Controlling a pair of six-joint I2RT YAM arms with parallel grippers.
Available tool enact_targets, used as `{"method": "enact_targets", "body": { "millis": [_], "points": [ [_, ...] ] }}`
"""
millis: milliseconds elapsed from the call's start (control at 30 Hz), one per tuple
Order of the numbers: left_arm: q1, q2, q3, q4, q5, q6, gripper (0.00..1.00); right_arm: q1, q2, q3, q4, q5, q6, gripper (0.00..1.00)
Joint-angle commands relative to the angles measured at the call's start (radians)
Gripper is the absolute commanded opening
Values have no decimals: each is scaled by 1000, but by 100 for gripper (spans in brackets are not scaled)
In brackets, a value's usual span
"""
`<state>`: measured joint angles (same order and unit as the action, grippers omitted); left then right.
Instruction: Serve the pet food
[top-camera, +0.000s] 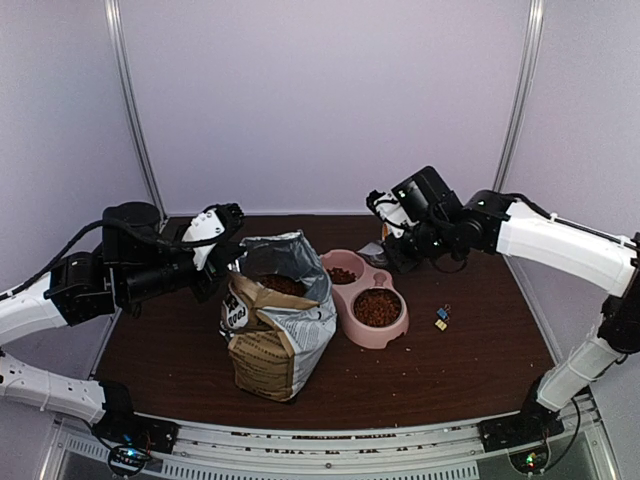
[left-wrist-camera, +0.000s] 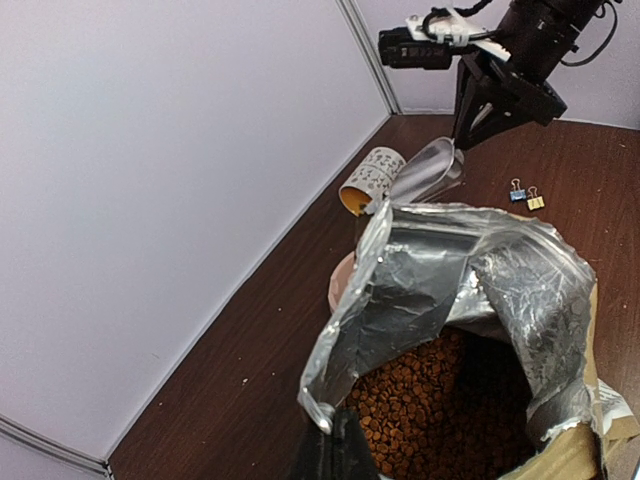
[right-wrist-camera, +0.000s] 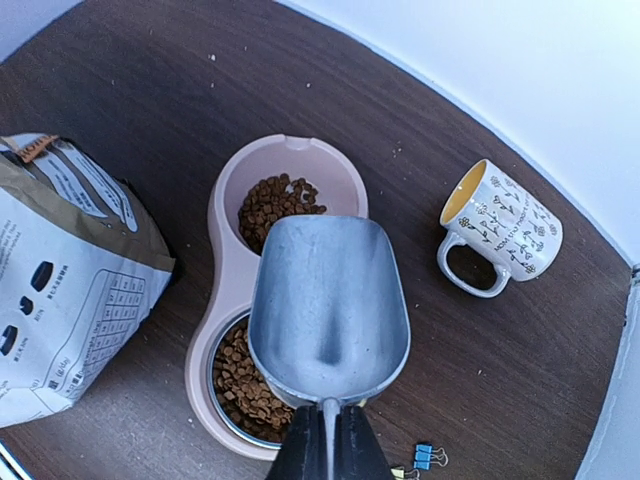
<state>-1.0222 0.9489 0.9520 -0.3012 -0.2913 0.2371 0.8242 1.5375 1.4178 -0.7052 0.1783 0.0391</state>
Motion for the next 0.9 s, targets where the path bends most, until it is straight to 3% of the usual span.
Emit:
{"method": "enact_targets", "body": {
  "millis": [0, 300, 433, 667, 867],
  "points": [
    [2, -15, 37, 123, 8, 17, 0, -5, -129, -134, 138, 54, 80, 0],
    [2, -9, 39, 122, 17, 14, 0, -30, -417, -450, 279, 241, 238, 0],
    [2, -6, 38, 122, 14, 14, 0, -103, -507, -579, 282, 366, 321, 0],
    [2, -1, 43, 114, 17, 14, 0, -296, -612, -797, 343, 318, 439, 0],
    [2, -1, 43, 114, 20, 12, 0, -318, -567, -839, 357, 254, 509, 0]
  ]
}}
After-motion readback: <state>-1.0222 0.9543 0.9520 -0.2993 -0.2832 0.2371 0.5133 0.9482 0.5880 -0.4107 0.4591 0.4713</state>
